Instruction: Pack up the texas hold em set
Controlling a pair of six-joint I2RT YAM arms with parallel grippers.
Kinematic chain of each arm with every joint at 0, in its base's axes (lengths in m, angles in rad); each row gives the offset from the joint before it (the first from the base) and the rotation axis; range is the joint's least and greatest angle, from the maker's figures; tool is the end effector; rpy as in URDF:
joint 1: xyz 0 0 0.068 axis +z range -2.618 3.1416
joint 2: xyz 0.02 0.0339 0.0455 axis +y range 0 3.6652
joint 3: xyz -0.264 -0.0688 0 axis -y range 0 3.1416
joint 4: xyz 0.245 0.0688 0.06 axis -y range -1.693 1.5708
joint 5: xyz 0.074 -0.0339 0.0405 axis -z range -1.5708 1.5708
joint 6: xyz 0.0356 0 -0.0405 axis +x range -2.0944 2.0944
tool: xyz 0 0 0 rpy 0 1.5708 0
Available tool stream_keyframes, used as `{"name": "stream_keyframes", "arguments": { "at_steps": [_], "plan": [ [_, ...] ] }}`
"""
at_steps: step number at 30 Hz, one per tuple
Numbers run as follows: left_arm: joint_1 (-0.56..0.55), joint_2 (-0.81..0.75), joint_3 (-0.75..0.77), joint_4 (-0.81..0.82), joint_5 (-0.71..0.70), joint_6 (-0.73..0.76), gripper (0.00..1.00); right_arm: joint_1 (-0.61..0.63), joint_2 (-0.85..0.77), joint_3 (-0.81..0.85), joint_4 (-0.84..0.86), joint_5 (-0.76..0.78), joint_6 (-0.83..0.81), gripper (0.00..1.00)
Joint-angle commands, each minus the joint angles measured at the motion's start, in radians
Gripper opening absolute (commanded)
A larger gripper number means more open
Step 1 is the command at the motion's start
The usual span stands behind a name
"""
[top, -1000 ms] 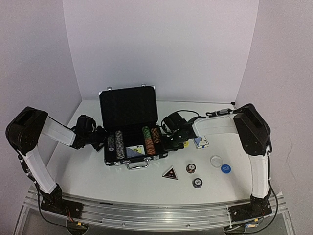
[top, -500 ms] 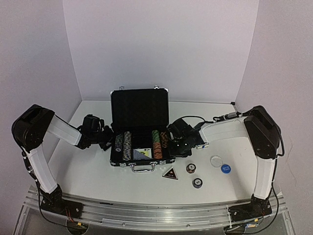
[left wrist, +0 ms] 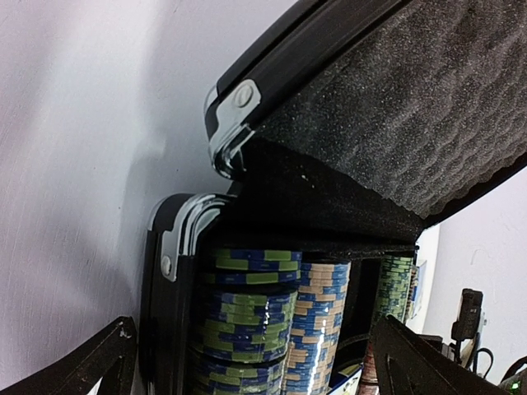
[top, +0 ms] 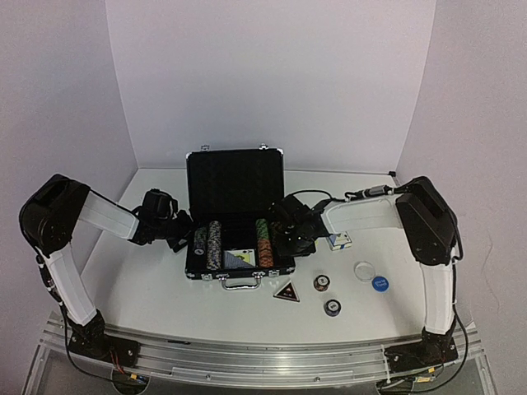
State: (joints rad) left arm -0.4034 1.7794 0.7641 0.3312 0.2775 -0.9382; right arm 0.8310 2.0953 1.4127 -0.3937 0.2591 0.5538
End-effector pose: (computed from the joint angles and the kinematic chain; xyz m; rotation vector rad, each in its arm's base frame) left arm 0.3077 -0.1419 0.1269 -0.4865 2.3856 -0.9829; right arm 0.2977 0.3126 0.1386 -0.2740 2.5822 0.1579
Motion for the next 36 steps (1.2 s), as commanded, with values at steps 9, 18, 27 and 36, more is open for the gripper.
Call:
{"name": "stream_keyframes", "arguments": {
  "at_steps": [9, 18, 27, 36],
  "plan": [
    [-0.003, 0.062, 0.084, -0.068, 0.001, 0.043, 1.00, -0.076, 0.088, 0.145, -0.036, 0.017, -0.094, 0.40],
    [-0.005, 0.081, 0.121, -0.088, 0.003, 0.058, 1.00, -0.109, 0.111, 0.200, -0.089, -0.089, -0.114, 0.44],
    [-0.005, 0.083, 0.133, -0.110, -0.001, 0.076, 1.00, -0.109, 0.051, 0.195, -0.135, -0.243, -0.182, 0.48],
    [-0.005, 0.087, 0.131, -0.110, 0.007, 0.076, 1.00, -0.111, 0.017, 0.205, -0.146, -0.274, -0.190, 0.49]
  ]
}}
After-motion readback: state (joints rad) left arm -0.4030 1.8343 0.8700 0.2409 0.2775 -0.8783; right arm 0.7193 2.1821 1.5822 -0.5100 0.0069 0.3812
